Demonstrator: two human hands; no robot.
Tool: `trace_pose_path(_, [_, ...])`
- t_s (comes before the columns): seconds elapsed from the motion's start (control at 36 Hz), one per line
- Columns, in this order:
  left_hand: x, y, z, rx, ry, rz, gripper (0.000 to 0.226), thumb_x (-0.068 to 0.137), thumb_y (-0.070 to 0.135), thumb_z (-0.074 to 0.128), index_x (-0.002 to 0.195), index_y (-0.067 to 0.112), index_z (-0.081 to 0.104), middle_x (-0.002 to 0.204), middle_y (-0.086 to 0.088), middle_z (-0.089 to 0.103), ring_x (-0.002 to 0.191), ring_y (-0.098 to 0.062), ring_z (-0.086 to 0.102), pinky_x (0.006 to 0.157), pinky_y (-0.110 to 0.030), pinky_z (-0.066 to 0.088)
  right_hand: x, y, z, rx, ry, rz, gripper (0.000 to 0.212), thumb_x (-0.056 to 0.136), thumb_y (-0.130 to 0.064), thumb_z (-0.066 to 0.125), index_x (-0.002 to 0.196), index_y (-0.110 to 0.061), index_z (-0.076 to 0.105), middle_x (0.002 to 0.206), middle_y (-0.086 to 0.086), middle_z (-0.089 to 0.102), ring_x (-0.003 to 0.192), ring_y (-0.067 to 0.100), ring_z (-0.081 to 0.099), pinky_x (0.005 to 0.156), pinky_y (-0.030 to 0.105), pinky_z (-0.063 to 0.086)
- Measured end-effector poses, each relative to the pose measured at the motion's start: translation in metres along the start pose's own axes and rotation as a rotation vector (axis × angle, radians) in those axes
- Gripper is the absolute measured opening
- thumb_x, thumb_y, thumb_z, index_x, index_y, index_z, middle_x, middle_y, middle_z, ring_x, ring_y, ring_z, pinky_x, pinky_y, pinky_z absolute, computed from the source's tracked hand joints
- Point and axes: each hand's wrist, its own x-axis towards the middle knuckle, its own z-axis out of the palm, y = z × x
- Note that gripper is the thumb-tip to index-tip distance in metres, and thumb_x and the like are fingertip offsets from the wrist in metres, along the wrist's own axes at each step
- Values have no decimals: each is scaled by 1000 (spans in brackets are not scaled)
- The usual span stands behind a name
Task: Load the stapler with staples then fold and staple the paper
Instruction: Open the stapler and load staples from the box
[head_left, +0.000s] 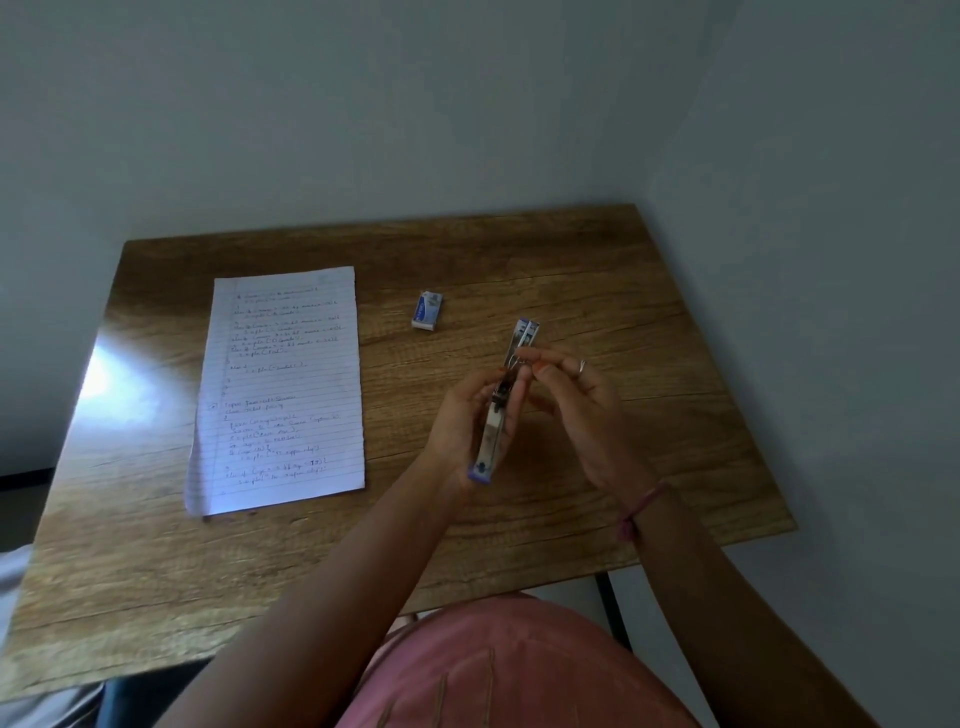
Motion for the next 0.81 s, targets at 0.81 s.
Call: trace_pose_path(0.81, [3, 2, -5, 89, 125, 114, 20, 90, 14, 62, 87, 1, 77, 88, -11, 72, 75, -16, 73, 62, -24, 59, -14, 16, 24, -721, 109, -519, 16, 83, -20, 71, 98, -15, 73, 116, -5, 60, 107, -1, 54, 91, 12, 44])
